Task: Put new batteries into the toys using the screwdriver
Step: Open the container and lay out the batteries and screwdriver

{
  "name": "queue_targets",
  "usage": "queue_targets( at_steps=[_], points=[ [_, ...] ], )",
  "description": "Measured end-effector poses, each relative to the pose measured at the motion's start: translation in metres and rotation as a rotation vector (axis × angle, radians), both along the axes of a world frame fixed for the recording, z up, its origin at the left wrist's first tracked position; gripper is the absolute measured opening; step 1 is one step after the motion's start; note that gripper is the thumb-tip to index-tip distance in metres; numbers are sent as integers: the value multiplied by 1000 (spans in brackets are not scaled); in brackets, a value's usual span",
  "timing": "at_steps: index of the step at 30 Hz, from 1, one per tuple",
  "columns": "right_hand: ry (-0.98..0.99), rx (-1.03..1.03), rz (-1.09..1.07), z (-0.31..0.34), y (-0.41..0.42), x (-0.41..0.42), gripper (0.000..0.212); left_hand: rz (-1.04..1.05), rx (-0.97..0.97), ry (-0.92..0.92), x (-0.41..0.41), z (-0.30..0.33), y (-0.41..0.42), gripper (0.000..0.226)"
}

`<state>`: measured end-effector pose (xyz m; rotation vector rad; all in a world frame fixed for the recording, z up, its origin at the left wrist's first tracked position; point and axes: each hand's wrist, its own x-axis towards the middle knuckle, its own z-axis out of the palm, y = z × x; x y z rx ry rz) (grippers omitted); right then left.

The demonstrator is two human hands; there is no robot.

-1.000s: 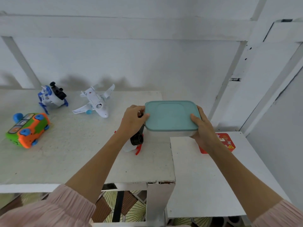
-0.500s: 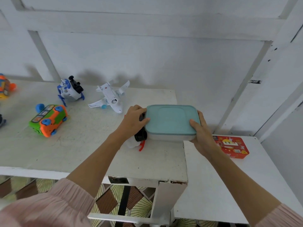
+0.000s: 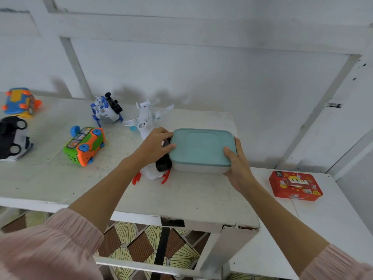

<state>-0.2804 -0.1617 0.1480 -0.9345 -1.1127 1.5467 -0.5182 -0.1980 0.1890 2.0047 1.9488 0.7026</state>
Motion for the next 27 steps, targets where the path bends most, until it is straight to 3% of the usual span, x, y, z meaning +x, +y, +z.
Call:
queue_targets(
  at_steps=[10, 14, 17, 22, 27],
  points=[
    [36, -29, 1, 3, -8, -15, 42, -16, 45, 8, -15, 1, 0, 38],
    [35, -10, -35, 8, -4, 8, 39, -12, 101, -95, 13, 6, 7, 38],
    [-79, 18, -78, 5, -2, 26, 34, 30, 113, -188, 38, 2, 10, 37],
    [-471, 114, -139, -8, -8, 47, 35, 83, 66, -276, 61, -25, 5, 37],
    [-607, 140, -103, -15, -12, 49, 35, 197, 40, -419, 63, -42, -5, 36]
  ],
)
